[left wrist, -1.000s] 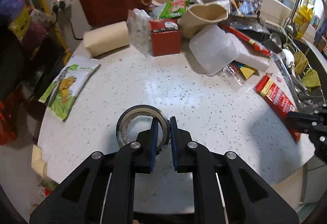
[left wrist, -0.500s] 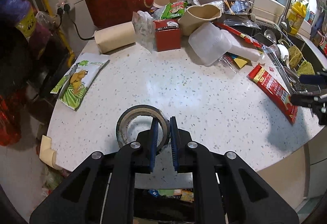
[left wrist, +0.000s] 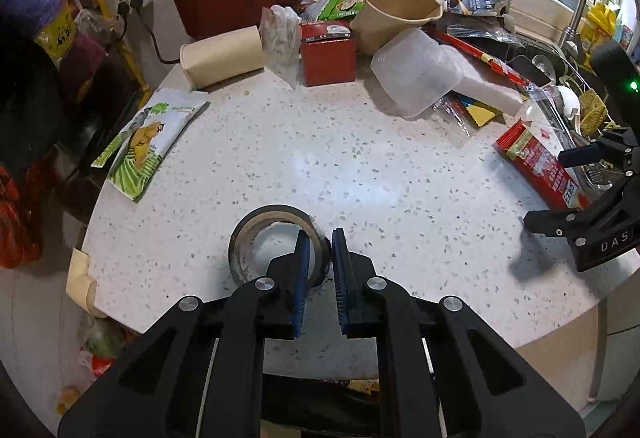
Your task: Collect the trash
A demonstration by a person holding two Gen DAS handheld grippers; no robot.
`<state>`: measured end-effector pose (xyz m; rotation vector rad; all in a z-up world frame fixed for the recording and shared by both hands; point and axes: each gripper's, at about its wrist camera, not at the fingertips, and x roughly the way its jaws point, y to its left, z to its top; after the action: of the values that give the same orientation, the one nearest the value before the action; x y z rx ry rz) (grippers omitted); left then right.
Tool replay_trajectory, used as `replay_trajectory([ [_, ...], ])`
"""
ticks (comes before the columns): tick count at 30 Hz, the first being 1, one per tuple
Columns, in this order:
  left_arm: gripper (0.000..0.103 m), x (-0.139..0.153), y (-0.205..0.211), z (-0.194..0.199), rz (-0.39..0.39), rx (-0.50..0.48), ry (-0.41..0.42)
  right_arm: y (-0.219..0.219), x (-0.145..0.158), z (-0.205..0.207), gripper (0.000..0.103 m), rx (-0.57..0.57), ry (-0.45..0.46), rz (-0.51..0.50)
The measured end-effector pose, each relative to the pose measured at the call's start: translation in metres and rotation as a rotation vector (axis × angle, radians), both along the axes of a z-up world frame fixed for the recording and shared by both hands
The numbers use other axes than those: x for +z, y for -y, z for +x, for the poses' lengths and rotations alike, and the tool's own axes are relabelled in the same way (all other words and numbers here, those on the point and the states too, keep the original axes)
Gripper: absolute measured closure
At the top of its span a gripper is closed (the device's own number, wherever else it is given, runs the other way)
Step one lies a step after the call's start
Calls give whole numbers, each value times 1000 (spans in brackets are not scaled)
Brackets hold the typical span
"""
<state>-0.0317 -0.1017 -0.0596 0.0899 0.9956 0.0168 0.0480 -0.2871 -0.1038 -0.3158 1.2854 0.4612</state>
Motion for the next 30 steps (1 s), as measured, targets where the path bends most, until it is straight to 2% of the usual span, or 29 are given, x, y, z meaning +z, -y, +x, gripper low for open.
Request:
replay_trajectory([
  [1,91,1,0,0,-5,3,-1,0,1,0,7,-18,-8,-3],
  [2,91,2,-1,-1,-7,3,1,3,6,0,22,-48,-6,2],
  [3,91,3,0,-1,-8,3,5,4,11,1,56,-68,4,7],
  [5,91,5,0,-3,-10,-2,11,14,18,1,58,-127,-44,74],
  [8,91,8,1,-5,-15,-13,17,11,20,-11,61,-104,8,31],
  [14,91,14,-2,-15,-23,-42,29,15,40,-40,62,-150,32,125],
  [18,91,19,-10,-33,-49,-64,40,14,62,-74,62,-172,60,231],
  [21,91,21,-15,-60,-40,-113,49,6,71,-123,62,-205,71,323],
  [26,91,9,-29,-110,-8,-159,28,-20,50,-188,62,-313,63,422],
  [30,91,-21,-50,-148,-11,-142,-39,-38,14,-238,62,-404,28,452],
])
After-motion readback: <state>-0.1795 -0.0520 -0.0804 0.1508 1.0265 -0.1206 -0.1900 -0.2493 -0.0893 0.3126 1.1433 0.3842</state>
